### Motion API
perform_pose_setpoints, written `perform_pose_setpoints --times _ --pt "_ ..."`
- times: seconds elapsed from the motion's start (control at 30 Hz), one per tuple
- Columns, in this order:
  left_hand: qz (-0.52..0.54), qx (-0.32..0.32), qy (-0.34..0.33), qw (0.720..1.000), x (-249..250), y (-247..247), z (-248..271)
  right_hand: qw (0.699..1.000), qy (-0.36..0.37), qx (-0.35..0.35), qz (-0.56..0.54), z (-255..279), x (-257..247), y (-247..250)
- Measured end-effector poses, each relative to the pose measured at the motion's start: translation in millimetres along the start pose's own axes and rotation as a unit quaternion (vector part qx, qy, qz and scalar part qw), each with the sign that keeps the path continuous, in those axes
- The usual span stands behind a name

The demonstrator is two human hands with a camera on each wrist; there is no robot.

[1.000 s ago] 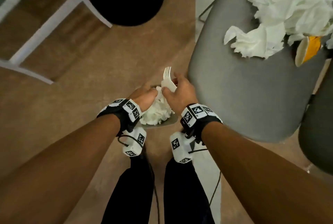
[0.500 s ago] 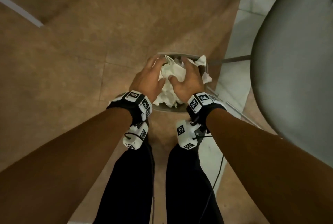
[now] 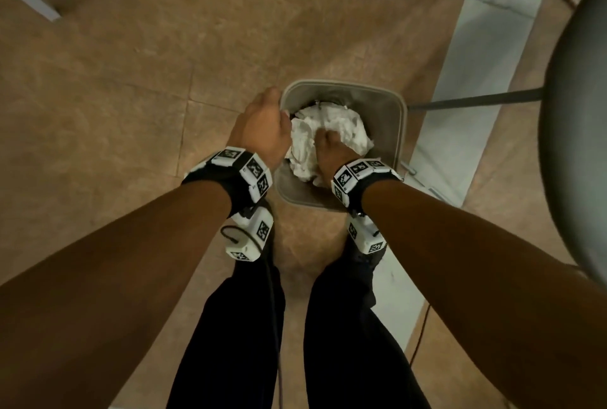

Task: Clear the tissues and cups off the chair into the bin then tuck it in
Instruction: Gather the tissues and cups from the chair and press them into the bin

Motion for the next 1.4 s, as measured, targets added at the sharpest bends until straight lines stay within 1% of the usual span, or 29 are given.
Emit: perform_pose_setpoints --times 0.1,0.17,0.27,0.37,0.53,0.6,0.63,0.7,0.8,0.9,1.0,1.07,1.13,1.27,1.37,1.4 --pt "0.021 0.029 -0.004 0.999 -10.3 0.3 -0.3 0.999 -0.030 -0.023 0.004 -20.6 3.6 -13.5" --pt "0.031 0.030 0.001 0.999 -15.7 1.0 -1.5 0.999 -0.041 -0.021 -0.003 -28.6 2.2 -17.9" --pt "0.033 0.017 0.023 0.999 -20.3 3.5 0.0 0.999 -0.028 -0.012 -0.019 -22.6 -1.6 -12.5" --pt "0.015 -0.027 0.036 0.999 -17.5 7.0 1.6 0.999 -0.013 -0.011 -0.031 -3.0 -1.9 5.6" --pt "-0.069 -0.098 0.071 0.990 -8.9 22.2 9.6 0.996 0.016 0.035 -0.086 48.2 -12.7 44.1" --pt "-0.087 -0.113 0.084 0.986 3.6 38.7 16.2 0.991 0.018 0.059 -0.122 72.8 -16.0 57.9" --pt "-0.090 -0.110 0.082 0.986 13.1 49.7 19.8 0.987 0.014 0.067 -0.145 85.7 -16.9 64.0" --pt "-0.095 -0.093 0.063 0.989 39.4 74.9 25.3 0.976 0.005 0.074 -0.205 114.2 -18.1 79.8" --pt "-0.095 -0.064 0.002 0.993 97.2 115.2 25.7 0.955 0.008 0.070 -0.288 163.8 -15.5 117.0" --pt "-0.079 -0.020 -0.062 0.995 170.8 152.8 20.1 0.930 0.042 0.119 -0.346 216.6 2.3 171.4" --pt "-0.055 0.008 -0.128 0.990 253.0 174.1 17.0 0.894 0.040 0.160 -0.416 262.4 43.3 221.3" --pt "-0.045 0.005 -0.155 0.987 304.4 174.4 16.2 0.870 0.029 0.196 -0.451 285.1 81.6 246.5" --pt "-0.043 -0.004 -0.184 0.982 351.8 166.4 16.3 0.839 0.014 0.236 -0.490 303.1 127.2 265.4" --pt "-0.093 -0.010 -0.257 0.962 433.0 139.2 22.1 0.821 -0.048 0.320 -0.470 334.6 221.8 289.8" --pt "-0.141 -0.021 -0.267 0.953 473.8 112.4 25.3 0.819 -0.082 0.361 -0.439 339.4 278.6 290.9" --pt "-0.158 -0.027 -0.264 0.951 482.9 102.2 24.4 0.812 -0.086 0.375 -0.439 340.4 291.2 290.7"
Point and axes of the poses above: each hand's wrist, its own z-axis away from the middle knuckle, its own y-axis out of the back of the hand, x = y × z, the point moved 6 cm from there along -z, towards the middle knuckle, and after that the axes turned 11 degrees about -z, right-handed, at the moved point
